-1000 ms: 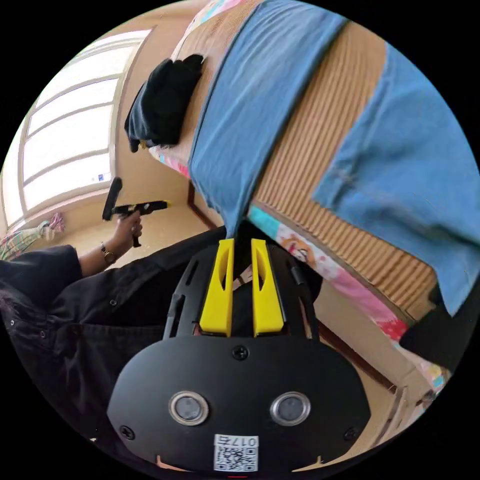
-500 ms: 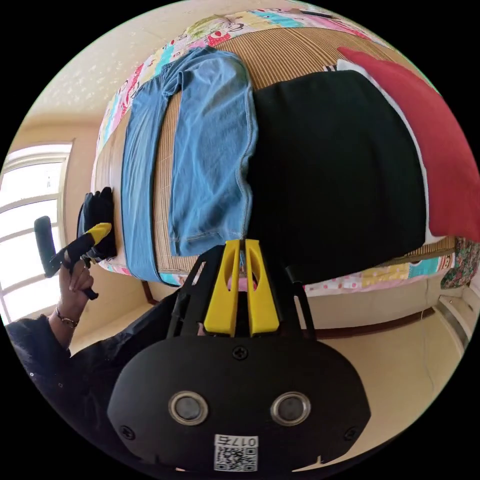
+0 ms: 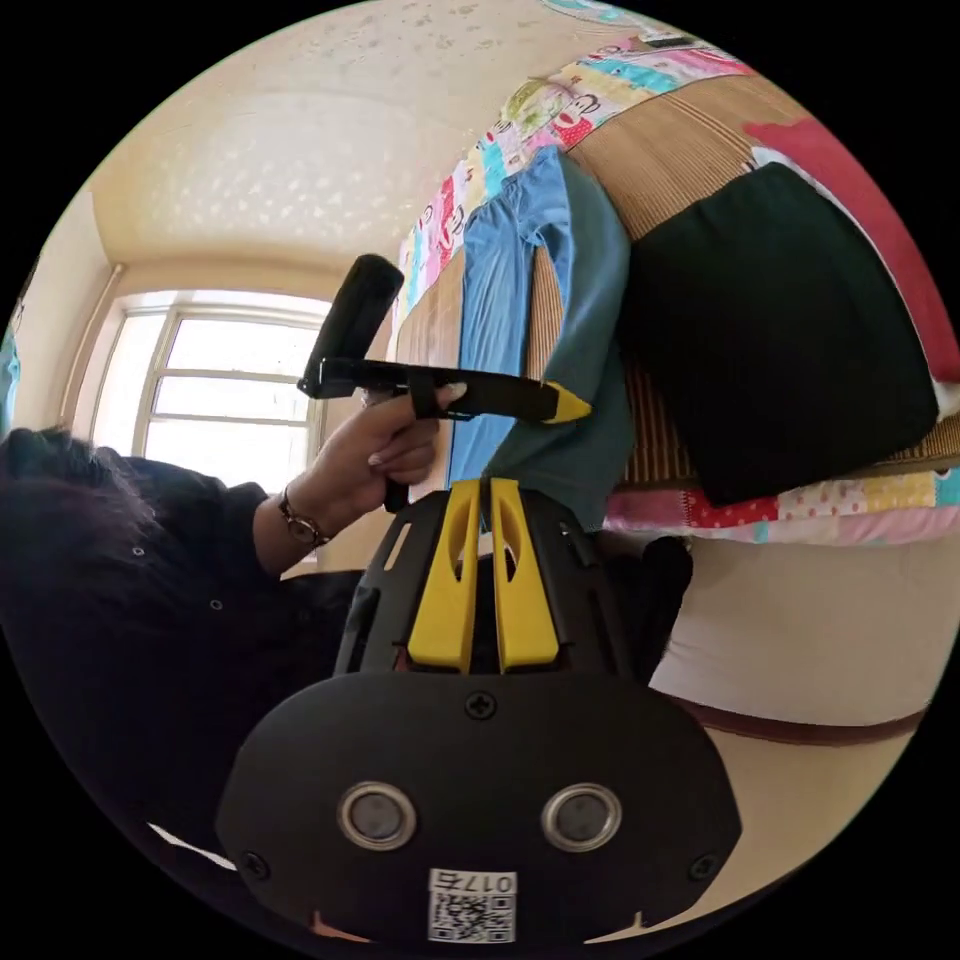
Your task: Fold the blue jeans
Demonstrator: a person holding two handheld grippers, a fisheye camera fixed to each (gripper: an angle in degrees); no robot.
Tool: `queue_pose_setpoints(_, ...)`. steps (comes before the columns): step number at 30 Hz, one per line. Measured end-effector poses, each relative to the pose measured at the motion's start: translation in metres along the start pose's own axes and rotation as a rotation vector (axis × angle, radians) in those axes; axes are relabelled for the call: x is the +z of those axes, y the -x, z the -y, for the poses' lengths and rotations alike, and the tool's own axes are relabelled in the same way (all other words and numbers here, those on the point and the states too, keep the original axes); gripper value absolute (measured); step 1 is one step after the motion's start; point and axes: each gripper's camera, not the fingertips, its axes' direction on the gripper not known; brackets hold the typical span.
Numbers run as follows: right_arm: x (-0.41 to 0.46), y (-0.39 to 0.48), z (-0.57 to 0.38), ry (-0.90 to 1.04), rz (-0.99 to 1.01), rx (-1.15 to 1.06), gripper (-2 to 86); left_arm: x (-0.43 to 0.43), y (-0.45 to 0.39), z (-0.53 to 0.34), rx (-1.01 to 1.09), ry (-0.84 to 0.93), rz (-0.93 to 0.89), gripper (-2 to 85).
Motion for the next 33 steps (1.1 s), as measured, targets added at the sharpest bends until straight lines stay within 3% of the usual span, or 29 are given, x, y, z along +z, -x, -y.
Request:
queue_pose_setpoints(4, -0.025, -0.016, 0.021, 0.068, -0.035, -0.064, 2.9, -0.023, 0.003, -0.031, -0.043, -0.031, 0.050, -0.7)
queue_pose_setpoints(8, -0.044, -0.029, 0.139, 0.026, -0.146, -0.138, 8.9, -0.044, 0.002, -0.047, -0.060, -0.076, 0.022, -0.9)
queue_pose_setpoints(11, 0.001, -0.033, 0.264, 0.102, -0.157, -0.193, 17.4, -0.057, -0.004, -0.055, -0.066, -0.109, 0.022, -0.9)
queue_pose_setpoints(18, 0.141, -0.055, 0.510, -0.009, -0.569, 0.002, 17.4, -0.090, -0.003, -0.070, -0.095, -0.185, -0.067, -0.9)
queue_pose_setpoints(20, 0.156, -0.069, 0.539, -0.044, -0.591, 0.078, 14.6, -0.101, 0.004, -0.076, -0.108, -0.205, -0.094, -0.9)
queue_pose_setpoints(23, 0.154, -0.061, 0.551, -0.238, -0.645, 0.111, 3.7, -0.129, 0.026, -0.099, -0.166, -0.250, -0.132, -0.9)
queue_pose_setpoints(27, 0.190, 0.022, 0.544, -0.401, -0.521, -0.128, 1.5, -0.180, 0.076, -0.165, -0.240, -0.380, -0.353, -0.9)
queue_pose_setpoints(33, 0.354, 0.123, 0.573, -0.287, -0.375, -0.282, 1.8, -0.227, 0.150, -0.276, -0.481, -0.450, -0.374, -1.0)
